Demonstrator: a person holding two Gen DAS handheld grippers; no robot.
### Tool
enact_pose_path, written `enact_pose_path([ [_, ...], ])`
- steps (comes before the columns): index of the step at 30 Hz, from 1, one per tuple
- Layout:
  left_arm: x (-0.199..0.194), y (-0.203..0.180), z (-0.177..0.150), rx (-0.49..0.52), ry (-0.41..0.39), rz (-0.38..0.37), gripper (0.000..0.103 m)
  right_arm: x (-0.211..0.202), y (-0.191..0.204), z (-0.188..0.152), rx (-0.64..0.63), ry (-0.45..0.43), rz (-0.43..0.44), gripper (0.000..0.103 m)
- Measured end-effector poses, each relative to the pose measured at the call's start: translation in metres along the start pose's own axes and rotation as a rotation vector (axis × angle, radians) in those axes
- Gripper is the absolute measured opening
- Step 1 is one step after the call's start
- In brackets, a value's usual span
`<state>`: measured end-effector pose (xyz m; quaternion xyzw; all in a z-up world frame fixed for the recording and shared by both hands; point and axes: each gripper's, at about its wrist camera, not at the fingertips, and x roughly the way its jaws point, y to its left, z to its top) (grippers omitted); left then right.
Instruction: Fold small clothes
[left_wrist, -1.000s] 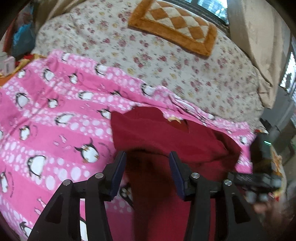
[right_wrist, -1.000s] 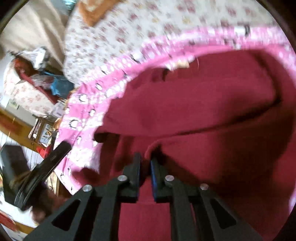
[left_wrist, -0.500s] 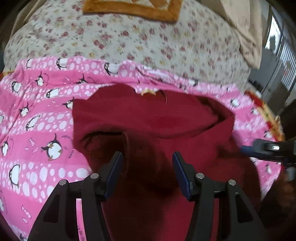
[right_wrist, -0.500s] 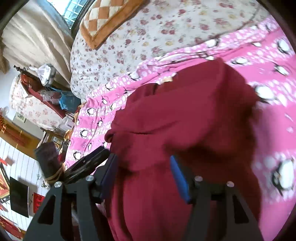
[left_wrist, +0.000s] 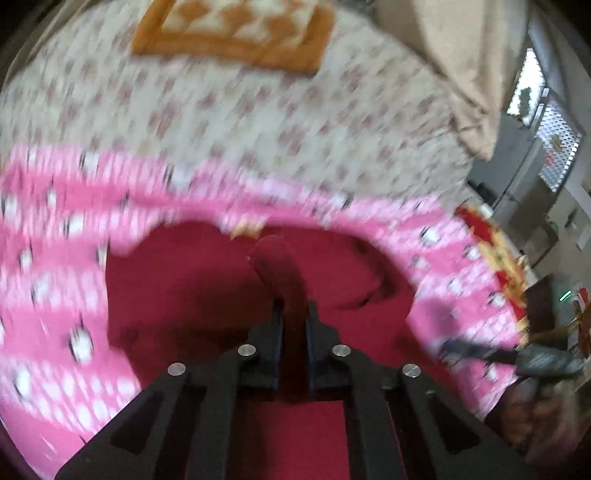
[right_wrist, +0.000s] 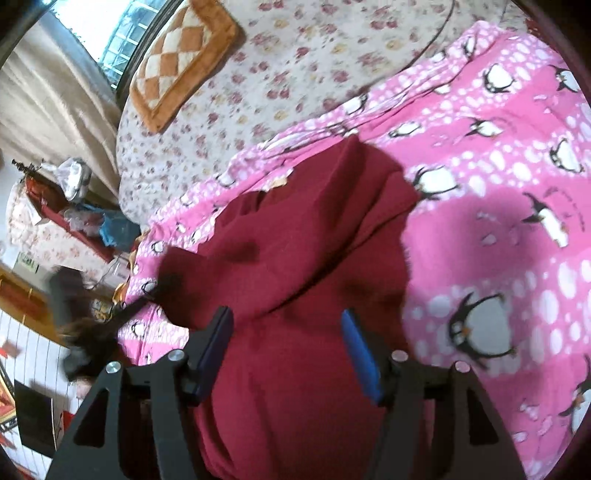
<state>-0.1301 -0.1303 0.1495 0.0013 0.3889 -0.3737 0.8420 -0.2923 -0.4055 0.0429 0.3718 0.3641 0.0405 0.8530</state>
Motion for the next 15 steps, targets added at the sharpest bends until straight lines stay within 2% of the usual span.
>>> enact_pose_path([
  [4, -0.034, -0.012, 0.059, -0.011, -0.103, -0.003, 0.0, -0.003, -0.01, 0.01, 0.021, -0.02, -0.039, 0.065],
  [7, -0.036, 0.006, 0.079, -0.064, -0.123, 0.08, 0.0, 0.0, -0.014, 0.017, 0.018, -0.023, -0.091, 0.065],
  [11, -0.007, 0.063, 0.055, -0.193, -0.049, 0.158, 0.0, 0.007, -0.016, 0.031, 0.008, -0.035, -0.147, 0.068],
  [15, 0.032, 0.115, 0.011, -0.325, 0.045, 0.155, 0.0, 0.022, -0.021, 0.058, 0.045, -0.044, -0.187, 0.07],
])
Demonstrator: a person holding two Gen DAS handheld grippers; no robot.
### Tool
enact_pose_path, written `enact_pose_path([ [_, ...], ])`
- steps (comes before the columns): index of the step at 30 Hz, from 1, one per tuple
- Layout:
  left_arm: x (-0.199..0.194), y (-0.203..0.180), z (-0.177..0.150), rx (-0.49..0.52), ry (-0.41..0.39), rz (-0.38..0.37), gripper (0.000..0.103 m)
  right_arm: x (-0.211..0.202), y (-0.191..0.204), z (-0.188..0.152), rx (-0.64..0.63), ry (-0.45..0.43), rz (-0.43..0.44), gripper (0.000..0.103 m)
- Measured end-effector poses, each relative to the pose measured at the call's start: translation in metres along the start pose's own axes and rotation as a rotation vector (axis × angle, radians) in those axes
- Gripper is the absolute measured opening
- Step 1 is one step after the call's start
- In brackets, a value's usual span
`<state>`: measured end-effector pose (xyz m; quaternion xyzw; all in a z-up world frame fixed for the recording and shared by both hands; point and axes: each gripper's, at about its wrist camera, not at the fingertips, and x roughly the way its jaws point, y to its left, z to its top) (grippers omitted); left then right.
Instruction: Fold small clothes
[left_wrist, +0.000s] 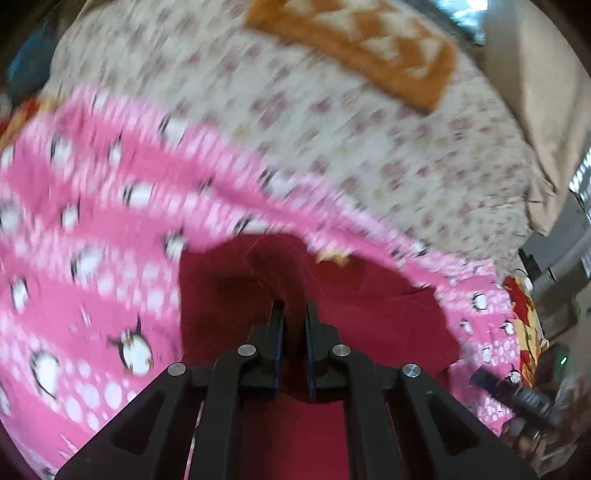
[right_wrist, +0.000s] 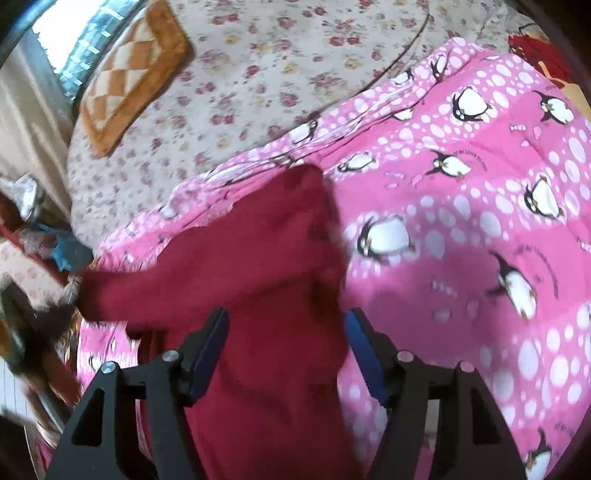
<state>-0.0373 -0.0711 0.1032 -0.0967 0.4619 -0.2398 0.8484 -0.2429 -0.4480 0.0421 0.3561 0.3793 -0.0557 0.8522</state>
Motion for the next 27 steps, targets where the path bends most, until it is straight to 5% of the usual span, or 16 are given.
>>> enact_pose_path([
  [6, 0.013, 0.01, -0.015, -0.013, -0.012, -0.015, 0.0, 0.048, 0.007, 0.03, -0.004, 0.058, -0.05, 0.077],
  [8, 0.008, 0.006, -0.011, 0.006, -0.03, -0.034, 0.0, 0.064, 0.008, 0.034, -0.046, 0.092, -0.08, 0.058],
  [9, 0.005, 0.003, -0.008, 0.018, -0.042, -0.043, 0.0, 0.067, 0.008, 0.035, -0.073, 0.088, -0.132, 0.028],
  [12, -0.002, -0.005, -0.007, 0.064, -0.079, -0.037, 0.0, 0.045, 0.001, 0.039, -0.099, 0.0, -0.119, 0.02],
  [15, 0.029, 0.001, -0.018, 0.064, 0.021, 0.05, 0.0, 0.047, -0.009, 0.033, -0.136, 0.002, -0.219, 0.019],
  [18, 0.051, 0.018, -0.032, 0.021, 0.107, 0.095, 0.0, 0.055, -0.015, 0.027, -0.139, 0.068, -0.212, 0.021],
  [20, 0.048, 0.022, -0.034, 0.007, 0.096, 0.069, 0.0, 0.043, -0.012, 0.032, -0.117, 0.031, -0.203, 0.029],
  [22, 0.041, 0.02, -0.031, 0.015, 0.065, 0.051, 0.0, 0.033, -0.008, 0.042, -0.093, -0.025, -0.177, 0.05],
  [24, 0.036, 0.017, -0.03, 0.026, 0.04, 0.041, 0.0, 0.033, 0.0, 0.055, -0.116, -0.067, -0.185, 0.056],
  [27, 0.035, 0.013, -0.029, 0.05, 0.024, 0.041, 0.0, 0.055, 0.017, 0.072, -0.173, -0.031, -0.211, 0.068],
])
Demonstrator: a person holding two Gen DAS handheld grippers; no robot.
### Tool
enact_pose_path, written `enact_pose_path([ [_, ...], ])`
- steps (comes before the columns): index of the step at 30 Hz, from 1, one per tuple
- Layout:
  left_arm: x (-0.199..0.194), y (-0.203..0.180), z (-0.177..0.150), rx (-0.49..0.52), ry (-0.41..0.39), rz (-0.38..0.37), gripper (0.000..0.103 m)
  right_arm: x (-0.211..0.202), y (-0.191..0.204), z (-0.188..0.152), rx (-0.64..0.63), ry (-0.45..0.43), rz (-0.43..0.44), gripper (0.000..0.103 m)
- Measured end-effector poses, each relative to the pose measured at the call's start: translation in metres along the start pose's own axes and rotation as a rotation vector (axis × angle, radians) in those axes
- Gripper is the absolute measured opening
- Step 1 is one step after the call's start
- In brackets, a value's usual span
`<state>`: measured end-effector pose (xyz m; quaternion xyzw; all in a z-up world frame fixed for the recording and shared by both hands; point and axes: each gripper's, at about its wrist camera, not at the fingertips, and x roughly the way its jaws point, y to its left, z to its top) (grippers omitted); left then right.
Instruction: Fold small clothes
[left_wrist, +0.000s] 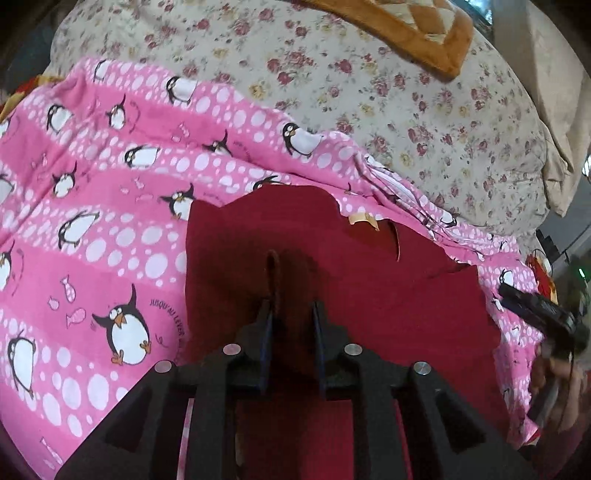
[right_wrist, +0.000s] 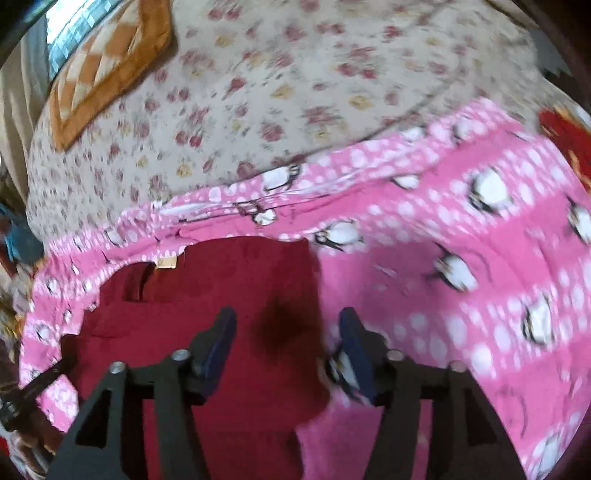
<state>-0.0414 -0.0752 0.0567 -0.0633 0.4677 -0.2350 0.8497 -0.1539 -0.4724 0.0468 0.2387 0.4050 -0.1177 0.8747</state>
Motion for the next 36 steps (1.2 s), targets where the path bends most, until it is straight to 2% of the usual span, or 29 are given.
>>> enact_pose_path([
  [3, 0.002, 0.001, 0.002, -0.001, 0.001, -0.002, 0.0, 0.035, 0.008, 0.014, -0.023, 0.065, -0.027, 0.07],
  [4, 0.002, 0.002, 0.003, -0.004, -0.001, -0.008, 0.0, 0.048, 0.009, 0.018, -0.019, 0.087, -0.022, 0.068],
  [5, 0.002, 0.002, 0.004, -0.004, -0.004, -0.011, 0.0, 0.057, 0.008, 0.02, -0.01, 0.097, -0.011, 0.062],
  [6, 0.001, 0.002, 0.004, 0.001, -0.008, -0.013, 0.0, 0.063, 0.006, 0.022, -0.001, 0.097, -0.005, 0.033],
  [7, 0.001, 0.003, 0.004, 0.007, -0.008, -0.011, 0.0, 0.064, 0.005, 0.024, 0.002, 0.088, -0.012, 0.016],
  [9, 0.005, 0.001, 0.004, 0.024, 0.006, 0.001, 0.0, 0.058, 0.001, 0.027, 0.016, 0.03, 0.004, 0.015],
  [11, 0.014, -0.001, 0.002, 0.036, 0.031, 0.02, 0.0, 0.059, -0.001, 0.026, -0.009, -0.01, -0.077, 0.015],
  [12, 0.018, -0.002, 0.001, 0.045, 0.039, 0.042, 0.0, 0.067, -0.004, 0.024, -0.014, 0.011, -0.105, 0.015],
  [14, 0.023, -0.005, -0.001, 0.064, 0.054, 0.078, 0.001, 0.078, -0.01, 0.018, 0.004, 0.058, -0.101, 0.015],
  [15, 0.023, -0.006, -0.002, 0.067, 0.051, 0.083, 0.002, 0.075, -0.011, 0.017, 0.007, 0.05, -0.095, 0.018],
  [18, 0.02, -0.005, -0.004, 0.065, 0.044, 0.089, 0.005, 0.054, -0.014, 0.016, 0.051, 0.041, -0.071, 0.039],
  [21, 0.018, -0.002, -0.003, 0.039, 0.038, 0.078, 0.006, 0.027, -0.005, 0.007, 0.025, 0.026, -0.031, 0.045],
  [27, 0.018, -0.005, -0.005, 0.051, 0.023, 0.099, 0.006, -0.002, 0.021, -0.029, -0.098, 0.055, 0.048, 0.045],
  [33, 0.021, -0.007, -0.006, 0.068, 0.023, 0.111, 0.006, 0.031, 0.021, -0.045, -0.141, 0.124, -0.022, 0.044],
  [36, 0.021, -0.007, -0.006, 0.071, 0.023, 0.113, 0.006, 0.024, 0.028, -0.042, -0.145, 0.117, -0.038, 0.044],
])
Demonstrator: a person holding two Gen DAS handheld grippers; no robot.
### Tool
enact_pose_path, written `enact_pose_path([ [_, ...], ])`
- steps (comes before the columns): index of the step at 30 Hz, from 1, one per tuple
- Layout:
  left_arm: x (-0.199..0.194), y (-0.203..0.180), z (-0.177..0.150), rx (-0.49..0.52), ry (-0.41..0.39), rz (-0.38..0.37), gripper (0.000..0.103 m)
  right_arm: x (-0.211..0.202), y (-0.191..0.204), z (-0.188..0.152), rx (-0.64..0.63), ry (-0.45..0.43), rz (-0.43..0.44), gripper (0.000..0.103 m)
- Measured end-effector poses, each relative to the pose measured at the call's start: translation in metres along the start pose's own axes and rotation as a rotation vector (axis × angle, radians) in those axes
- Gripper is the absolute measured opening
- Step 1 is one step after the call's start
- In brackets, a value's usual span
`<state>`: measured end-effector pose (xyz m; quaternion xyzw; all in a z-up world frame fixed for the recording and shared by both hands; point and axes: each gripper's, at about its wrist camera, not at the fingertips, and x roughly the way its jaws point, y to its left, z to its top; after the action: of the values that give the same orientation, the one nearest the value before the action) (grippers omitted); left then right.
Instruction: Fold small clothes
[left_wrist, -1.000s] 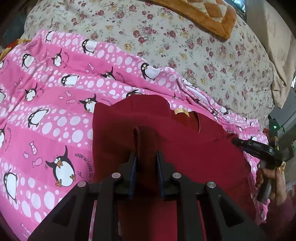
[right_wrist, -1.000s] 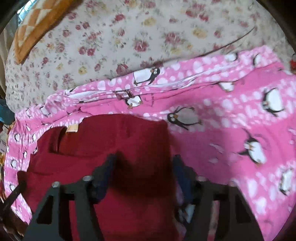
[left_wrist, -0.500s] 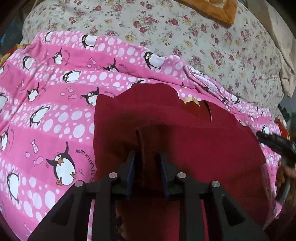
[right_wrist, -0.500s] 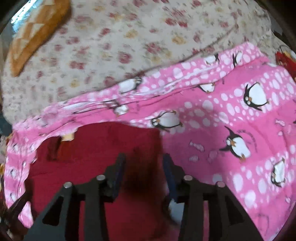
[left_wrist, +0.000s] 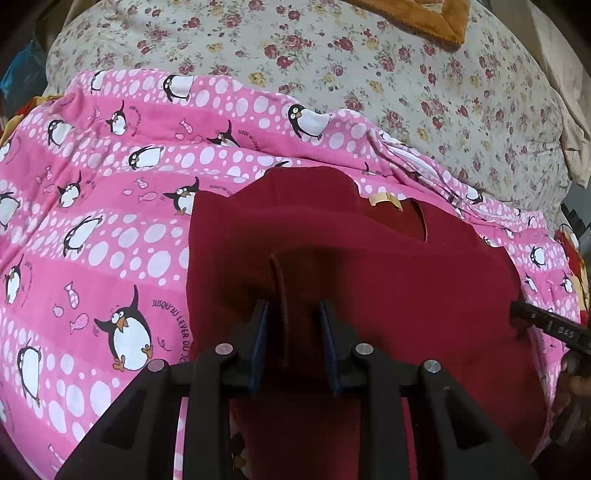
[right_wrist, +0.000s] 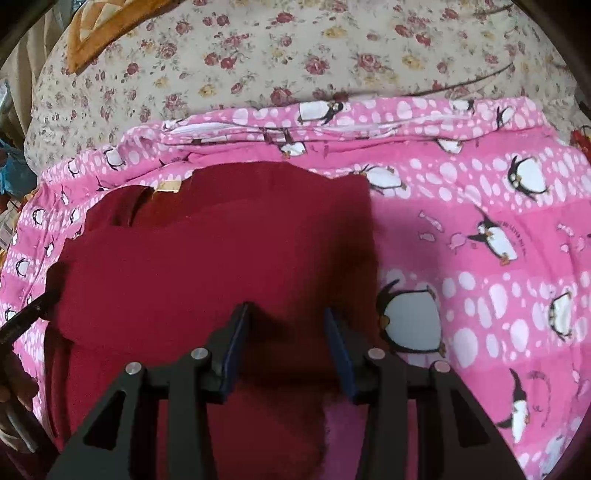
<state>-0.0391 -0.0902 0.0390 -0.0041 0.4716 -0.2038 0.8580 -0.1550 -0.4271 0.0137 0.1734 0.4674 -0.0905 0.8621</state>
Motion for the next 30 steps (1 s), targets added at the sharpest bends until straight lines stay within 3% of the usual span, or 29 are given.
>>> enact_pose_path([
  [5, 0.001, 0.0, 0.0, 0.005, 0.0, 0.005, 0.007, -0.024, 0.005, -0.007, -0.019, -0.027, 0.012, 0.045],
  [9, 0.002, -0.002, -0.001, 0.011, -0.01, 0.016, 0.007, -0.017, -0.006, -0.014, -0.009, -0.006, -0.054, 0.045],
  [13, 0.002, -0.002, -0.002, 0.013, -0.019, 0.02, 0.007, -0.009, -0.007, -0.016, -0.012, -0.005, -0.055, 0.045],
  [21, -0.011, -0.003, -0.007, 0.014, -0.044, 0.03, 0.009, -0.039, -0.006, -0.028, 0.015, -0.017, -0.027, 0.045],
  [30, -0.045, -0.015, -0.026, 0.061, -0.086, 0.067, 0.011, -0.07, -0.002, -0.063, -0.004, -0.012, 0.024, 0.057],
])
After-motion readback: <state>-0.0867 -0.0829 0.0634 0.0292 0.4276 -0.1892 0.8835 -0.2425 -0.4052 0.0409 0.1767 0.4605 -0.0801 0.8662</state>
